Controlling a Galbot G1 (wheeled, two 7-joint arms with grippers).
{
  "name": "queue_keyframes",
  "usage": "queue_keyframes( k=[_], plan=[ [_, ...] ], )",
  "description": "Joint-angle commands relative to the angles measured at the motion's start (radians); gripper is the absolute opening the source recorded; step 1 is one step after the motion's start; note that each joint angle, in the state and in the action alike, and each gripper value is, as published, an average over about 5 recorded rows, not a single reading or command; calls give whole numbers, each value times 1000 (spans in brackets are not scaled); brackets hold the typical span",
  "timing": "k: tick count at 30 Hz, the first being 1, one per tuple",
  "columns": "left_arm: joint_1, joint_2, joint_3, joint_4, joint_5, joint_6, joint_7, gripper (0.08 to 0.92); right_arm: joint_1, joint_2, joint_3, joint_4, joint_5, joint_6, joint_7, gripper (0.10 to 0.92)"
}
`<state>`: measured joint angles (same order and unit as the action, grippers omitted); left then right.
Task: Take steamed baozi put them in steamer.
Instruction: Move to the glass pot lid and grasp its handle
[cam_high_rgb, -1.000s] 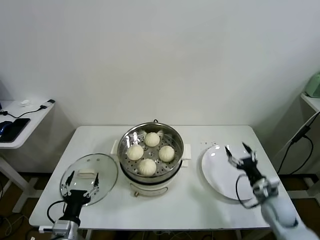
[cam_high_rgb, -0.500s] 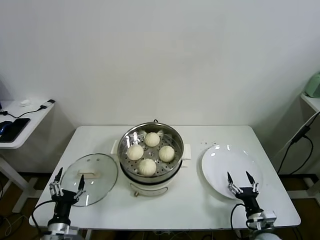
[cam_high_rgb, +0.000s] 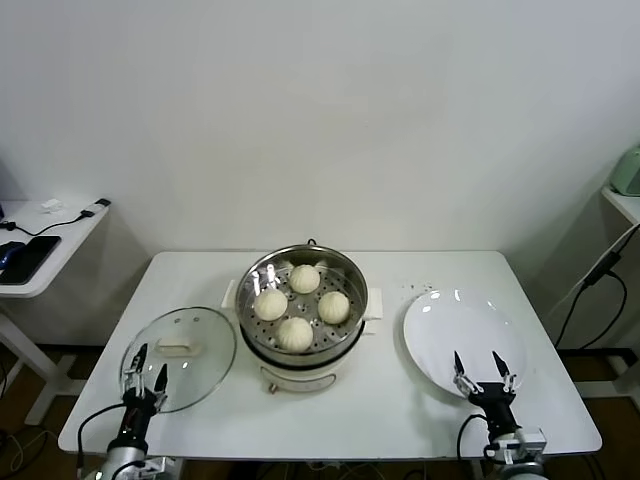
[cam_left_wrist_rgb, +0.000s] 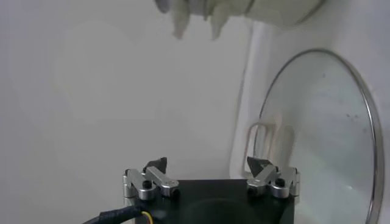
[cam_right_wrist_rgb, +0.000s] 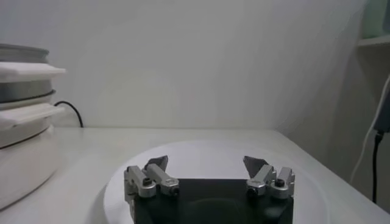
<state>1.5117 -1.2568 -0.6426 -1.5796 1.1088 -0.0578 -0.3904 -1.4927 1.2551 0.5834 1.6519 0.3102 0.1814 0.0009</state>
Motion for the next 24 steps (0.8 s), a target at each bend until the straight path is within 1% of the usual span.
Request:
queue_keyframes(
  k=[1, 10, 15, 21, 24],
  plan=[
    [-143, 1, 26, 148, 145, 17, -29, 823, -16, 26, 12, 11, -26, -12, 9, 823],
    [-227, 12, 42, 227, 154, 26, -19, 823, -30, 32, 28, 24, -34, -13, 11, 823],
    [-250, 21, 43, 267, 168, 36, -13, 823, -34, 33, 31, 36, -36, -15, 11, 823],
    [-237, 21, 45, 257, 165, 39, -7, 823, -29, 37, 28, 39, -45, -17, 11, 823],
    [-231, 17, 46, 246, 164, 35, -4, 809, -27, 40, 25, 38, -50, -17, 10, 823]
  ],
)
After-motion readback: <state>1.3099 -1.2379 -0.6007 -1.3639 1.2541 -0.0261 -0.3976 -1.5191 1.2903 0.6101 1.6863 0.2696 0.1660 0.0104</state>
